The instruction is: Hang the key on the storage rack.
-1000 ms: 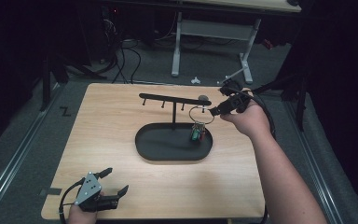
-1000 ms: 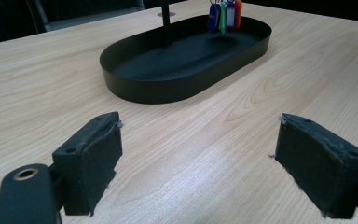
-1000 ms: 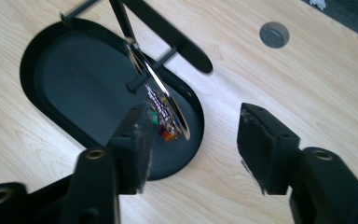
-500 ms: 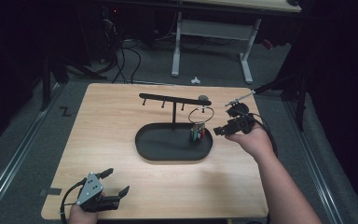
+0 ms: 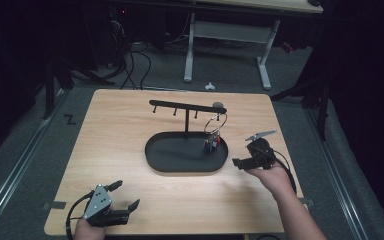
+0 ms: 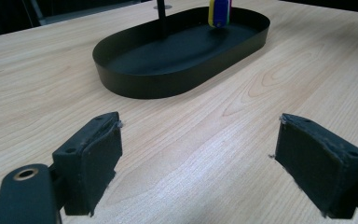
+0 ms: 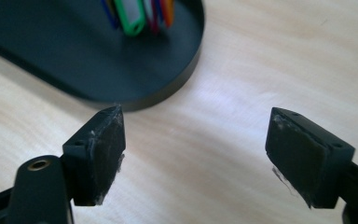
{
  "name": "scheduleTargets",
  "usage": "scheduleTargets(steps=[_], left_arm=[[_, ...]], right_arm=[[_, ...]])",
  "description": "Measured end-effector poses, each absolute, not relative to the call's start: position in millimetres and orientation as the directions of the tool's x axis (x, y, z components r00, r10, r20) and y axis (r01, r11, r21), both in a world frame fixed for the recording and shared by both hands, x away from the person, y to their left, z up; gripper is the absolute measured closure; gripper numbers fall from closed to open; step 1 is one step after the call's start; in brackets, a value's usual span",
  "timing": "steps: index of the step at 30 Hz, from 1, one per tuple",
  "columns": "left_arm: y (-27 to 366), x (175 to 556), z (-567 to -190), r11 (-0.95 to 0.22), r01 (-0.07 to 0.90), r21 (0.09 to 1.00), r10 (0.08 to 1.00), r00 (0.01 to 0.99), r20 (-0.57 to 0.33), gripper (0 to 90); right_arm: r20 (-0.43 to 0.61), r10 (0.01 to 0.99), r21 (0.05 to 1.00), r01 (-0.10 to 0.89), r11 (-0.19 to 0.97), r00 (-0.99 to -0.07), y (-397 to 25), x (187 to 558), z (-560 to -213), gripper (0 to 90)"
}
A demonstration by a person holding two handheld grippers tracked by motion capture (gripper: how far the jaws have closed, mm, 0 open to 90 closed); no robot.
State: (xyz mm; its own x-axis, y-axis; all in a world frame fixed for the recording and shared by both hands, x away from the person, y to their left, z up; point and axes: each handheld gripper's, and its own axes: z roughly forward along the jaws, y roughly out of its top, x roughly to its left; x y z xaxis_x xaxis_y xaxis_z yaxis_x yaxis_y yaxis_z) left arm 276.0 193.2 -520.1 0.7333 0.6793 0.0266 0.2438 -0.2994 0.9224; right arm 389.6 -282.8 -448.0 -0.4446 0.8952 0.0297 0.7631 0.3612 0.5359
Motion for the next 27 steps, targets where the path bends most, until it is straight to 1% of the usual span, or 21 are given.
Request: scheduleTargets(steps=[1, 3, 4, 5, 7, 9, 10, 11, 12, 13, 14, 15, 16, 17, 19, 21, 26, 27], left_arm=[[193, 276, -520, -0.298, 0.246, 0.922, 0.680, 0.733, 0.024, 15.0], [192, 277, -521, -0.305, 0.249, 0.919, 0.676, 0.737, 0.025, 15.0], [192, 277, -521, -0.305, 0.249, 0.919, 0.676, 0.737, 0.025, 15.0], [192, 277, -521, -0.306, 0.246, 0.920, 0.675, 0.737, 0.028, 15.1], [190, 278, -521, -0.305, 0.241, 0.921, 0.672, 0.740, 0.029, 15.0], [190, 279, -521, -0.306, 0.245, 0.920, 0.673, 0.739, 0.027, 15.1], [190, 279, -521, -0.306, 0.247, 0.919, 0.675, 0.738, 0.026, 15.0], [190, 278, -521, -0.303, 0.245, 0.921, 0.675, 0.737, 0.026, 15.0], [189, 278, -521, -0.303, 0.241, 0.922, 0.672, 0.740, 0.028, 15.0], [188, 278, -521, -0.308, 0.240, 0.921, 0.668, 0.743, 0.030, 15.0], [188, 278, -521, -0.308, 0.240, 0.921, 0.668, 0.743, 0.030, 15.0], [187, 279, -521, -0.314, 0.242, 0.918, 0.669, 0.743, 0.032, 15.0], [187, 279, -521, -0.314, 0.242, 0.918, 0.669, 0.743, 0.032, 15.0], [186, 280, -521, -0.303, 0.244, 0.921, 0.671, 0.741, 0.025, 15.0], [185, 280, -521, -0.306, 0.241, 0.921, 0.669, 0.743, 0.028, 15.0], [183, 281, -521, -0.321, 0.237, 0.917, 0.660, 0.750, 0.038, 15.1], [184, 280, -521, -0.324, 0.236, 0.916, 0.658, 0.752, 0.039, 15.1], [185, 280, -521, -0.320, 0.236, 0.918, 0.660, 0.750, 0.037, 15.1]], right_arm=[[0.045, 0.893, 0.548, 0.758, 0.352, -0.447, -285, 385, -454, 20.0], [0.119, 0.892, 0.598, 0.748, 0.287, -0.437, -288, 372, -469, 16.5], [0.119, 0.892, 0.598, 0.748, 0.287, -0.437, -288, 372, -469, 16.5], [0.161, 0.887, 0.626, 0.740, 0.246, -0.432, -286, 362, -480, 15.9], [0.174, 0.886, 0.658, 0.720, 0.220, -0.430, -284, 348, -492, 15.9], [0.155, 0.899, 0.728, 0.662, 0.177, -0.411, -283, 329, -508, 16.0], [0.153, 0.907, 0.766, 0.627, 0.142, -0.392, -284, 317, -518, 19.4], [0.145, 0.907, 0.773, 0.618, 0.146, -0.395, -286, 310, -523, 17.7], [0.140, 0.900, 0.762, 0.625, 0.168, -0.412, -286, 311, -518, 14.6], [0.103, 0.903, 0.778, 0.599, 0.188, -0.417, -287, 310, -514, 16.7], [0.070, 0.909, 0.800, 0.567, 0.194, -0.410, -290, 309, -513, 16.8], [0.086, 0.915, 0.806, 0.568, 0.168, -0.393, -293, 309, -515, 16.8], [0.086, 0.915, 0.806, 0.568, 0.168, -0.393, -293, 309, -515, 16.8], [0.145, 0.918, 0.787, 0.605, 0.119, -0.370, -297, 311, -521, 16.2], [0.148, 0.915, 0.780, 0.613, 0.125, -0.375, -295, 312, -524, 15.8], [0.103, 0.917, 0.773, 0.611, 0.170, -0.385, -292, 312, -527, 15.6], [0.107, 0.915, 0.780, 0.604, 0.165, -0.389, -289, 312, -526, 15.5], [0.113, 0.917, 0.787, 0.598, 0.153, -0.382, -290, 313, -525, 14.4]])
